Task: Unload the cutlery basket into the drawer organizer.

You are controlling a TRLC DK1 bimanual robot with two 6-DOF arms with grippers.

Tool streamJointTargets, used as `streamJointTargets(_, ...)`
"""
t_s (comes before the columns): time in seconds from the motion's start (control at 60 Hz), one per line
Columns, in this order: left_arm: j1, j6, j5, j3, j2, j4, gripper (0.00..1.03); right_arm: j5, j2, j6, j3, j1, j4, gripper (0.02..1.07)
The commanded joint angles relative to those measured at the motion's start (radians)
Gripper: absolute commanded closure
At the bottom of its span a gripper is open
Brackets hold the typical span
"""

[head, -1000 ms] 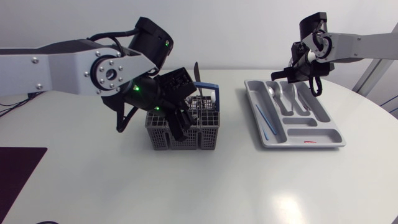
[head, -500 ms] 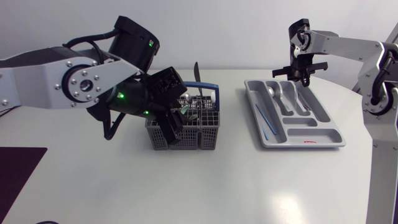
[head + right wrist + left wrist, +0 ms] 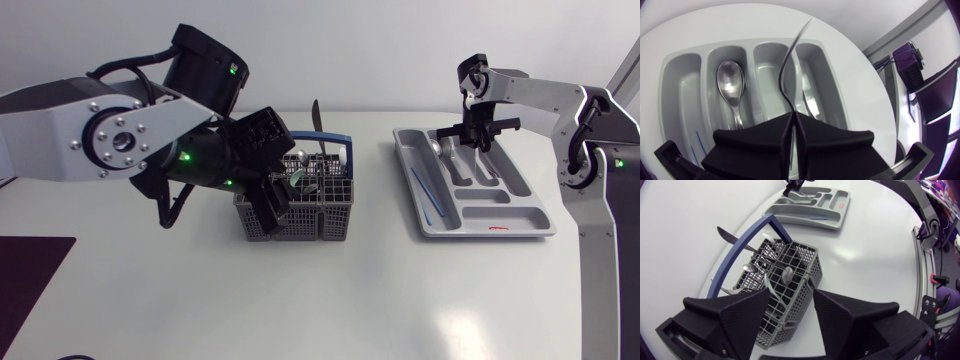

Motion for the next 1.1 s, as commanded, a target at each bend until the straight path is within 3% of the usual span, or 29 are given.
streamJointTargets(0.0, -0.002, -0.012, -0.010, -0.020, -0.023, 0.004, 0.31, -0.012, 0.041, 0.037, 0.021, -0.012, -0.010, 0.96)
streamJointTargets(0.067, -0.008, -0.015, -0.019, -0.018, -0.023, 0.004, 0.31, -0.029, 0.055, 0.037, 0.026, -0.012, -0.008, 0.91)
streamJointTargets(0.417, -0.023, -0.017, -0.041, -0.020, -0.025, 0.004, 0.31, -0.061, 0.053, 0.035, 0.000, -0.002, 0.022, 0.91)
streamJointTargets(0.533, -0.025, -0.018, -0.042, -0.020, -0.025, 0.004, 0.31, -0.061, 0.041, 0.032, -0.011, -0.002, 0.027, 0.72)
streamJointTargets(0.567, -0.025, -0.017, -0.049, -0.018, -0.028, 0.004, 0.31, -0.063, -0.002, 0.030, -0.057, -0.002, 0.050, 0.60)
streamJointTargets(0.633, -0.025, -0.017, -0.055, -0.017, -0.037, 0.004, 0.31, -0.064, -0.089, 0.015, -0.155, 0.008, 0.121, 0.49)
streamJointTargets(0.75, -0.025, -0.017, -0.085, -0.014, -0.082, 0.001, 0.26, -0.090, -0.375, -0.062, -0.484, 0.065, 0.346, 0.27)
streamJointTargets(0.85, -0.026, -0.023, -0.110, -0.015, -0.089, -0.002, 0.23, -0.158, -0.586, -0.117, -0.712, 0.133, 0.449, 0.22)
streamJointTargets(1.083, -0.023, -0.040, -0.115, -0.035, -0.072, 0.008, 0.23, -0.291, -0.919, -0.171, -1.028, 0.257, 0.509, 0.22)
